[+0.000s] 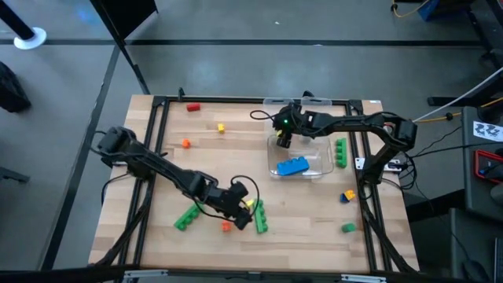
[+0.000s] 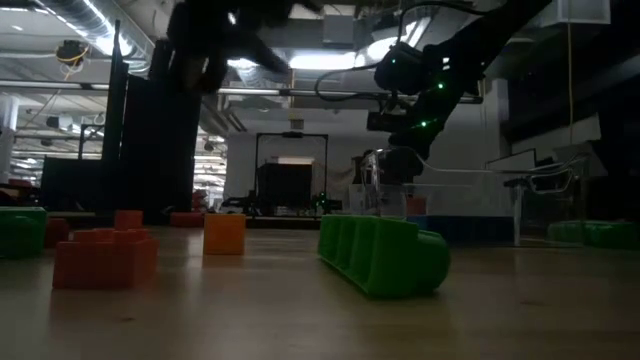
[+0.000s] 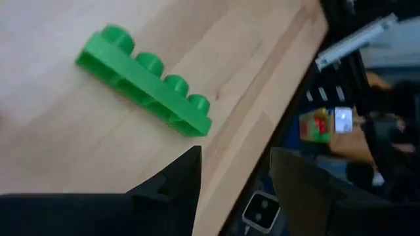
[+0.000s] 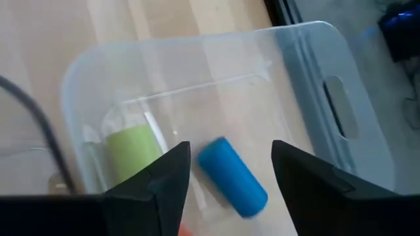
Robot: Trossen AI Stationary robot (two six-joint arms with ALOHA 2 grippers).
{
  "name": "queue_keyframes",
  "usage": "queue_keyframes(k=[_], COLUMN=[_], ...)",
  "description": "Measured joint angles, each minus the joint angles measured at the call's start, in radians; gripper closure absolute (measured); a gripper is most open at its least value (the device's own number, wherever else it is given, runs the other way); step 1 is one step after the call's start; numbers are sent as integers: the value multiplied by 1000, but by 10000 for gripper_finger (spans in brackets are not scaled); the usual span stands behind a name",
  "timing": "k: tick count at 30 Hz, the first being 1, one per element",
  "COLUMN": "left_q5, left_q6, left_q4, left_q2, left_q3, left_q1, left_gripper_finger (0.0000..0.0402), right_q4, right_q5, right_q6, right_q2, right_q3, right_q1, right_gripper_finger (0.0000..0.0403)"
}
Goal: Sort blocks by size
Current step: Put the bottom right large green 4 stud game piece into the bottom transparent bin
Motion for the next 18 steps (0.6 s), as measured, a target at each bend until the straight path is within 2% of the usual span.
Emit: queue_keyframes(k=[7, 18], left_q5=[-5, -45], left_q6=[-145, -231], left_q4=[88, 121], left_q2=[117, 214], left_q3=[-1, -1], left_q1=[-3, 30], left_gripper_finger=[235, 235], right_q4=[-5, -6], right_q5=[116, 123], right_q6=[-54, -79], right_q2=[-43, -250], right_q3=[0, 0], right_q1=[0, 1], right_gripper_finger=[185, 185])
